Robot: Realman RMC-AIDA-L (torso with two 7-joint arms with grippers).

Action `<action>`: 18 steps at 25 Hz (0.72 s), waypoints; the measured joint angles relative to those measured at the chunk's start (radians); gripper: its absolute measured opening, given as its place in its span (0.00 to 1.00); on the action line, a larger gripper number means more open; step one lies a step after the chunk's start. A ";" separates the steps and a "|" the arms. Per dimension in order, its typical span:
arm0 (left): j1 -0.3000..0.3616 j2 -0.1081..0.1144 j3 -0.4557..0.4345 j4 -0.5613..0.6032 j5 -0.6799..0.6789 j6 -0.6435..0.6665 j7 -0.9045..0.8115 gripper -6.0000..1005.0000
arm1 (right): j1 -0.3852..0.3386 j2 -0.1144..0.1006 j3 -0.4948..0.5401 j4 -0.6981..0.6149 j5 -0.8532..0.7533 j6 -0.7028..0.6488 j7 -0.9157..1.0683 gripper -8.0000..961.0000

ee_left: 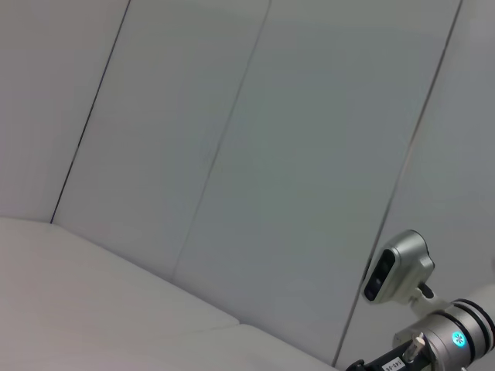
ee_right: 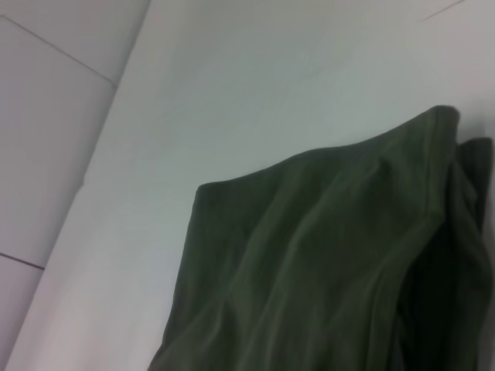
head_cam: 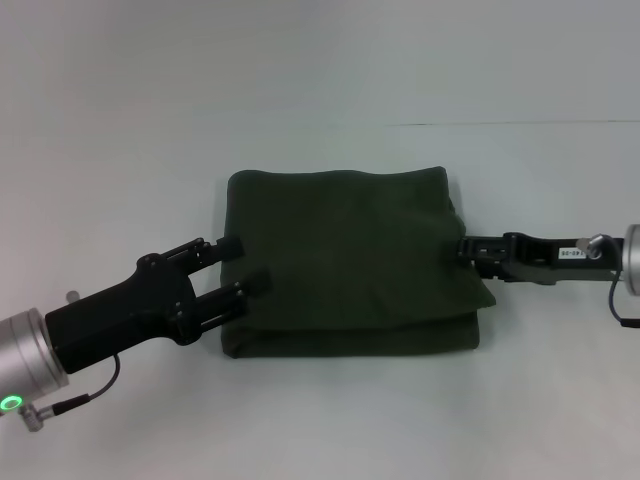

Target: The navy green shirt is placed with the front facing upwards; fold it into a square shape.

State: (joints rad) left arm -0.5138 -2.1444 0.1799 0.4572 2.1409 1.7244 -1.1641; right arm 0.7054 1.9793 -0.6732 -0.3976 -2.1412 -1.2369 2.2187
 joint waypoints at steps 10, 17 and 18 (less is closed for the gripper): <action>-0.007 0.001 0.003 0.001 -0.003 -0.017 0.000 0.67 | 0.016 0.028 -0.009 0.000 0.003 0.032 -0.011 0.81; -0.009 -0.003 0.003 -0.002 -0.004 -0.037 0.000 0.67 | 0.012 0.029 -0.006 -0.011 0.009 0.015 -0.054 0.60; -0.009 -0.003 0.003 -0.003 -0.004 -0.040 0.000 0.67 | 0.011 0.029 -0.005 -0.013 0.013 0.005 -0.063 0.58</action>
State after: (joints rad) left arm -0.5226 -2.1471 0.1825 0.4547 2.1366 1.6846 -1.1641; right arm 0.7161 2.0078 -0.6778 -0.4109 -2.1281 -1.2319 2.1561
